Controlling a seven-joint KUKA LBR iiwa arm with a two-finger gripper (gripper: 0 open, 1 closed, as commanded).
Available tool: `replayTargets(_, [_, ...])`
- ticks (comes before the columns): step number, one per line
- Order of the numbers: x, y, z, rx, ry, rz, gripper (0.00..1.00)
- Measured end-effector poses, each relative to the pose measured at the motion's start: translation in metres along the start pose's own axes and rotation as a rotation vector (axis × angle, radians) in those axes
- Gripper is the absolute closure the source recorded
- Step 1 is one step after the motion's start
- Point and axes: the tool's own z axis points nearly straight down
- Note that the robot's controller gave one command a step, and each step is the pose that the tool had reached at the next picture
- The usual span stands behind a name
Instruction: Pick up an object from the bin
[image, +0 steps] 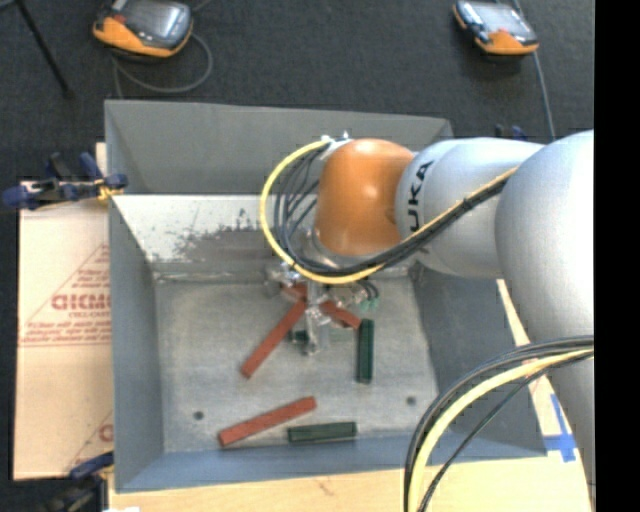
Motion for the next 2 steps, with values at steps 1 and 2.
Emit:
replayTargets(1, [0.0,0.0,0.0,0.0,0.0,0.003,1.0])
replayTargets(2, [0.001,0.015,-0.153,0.006,-0.007,-0.074,1.0])
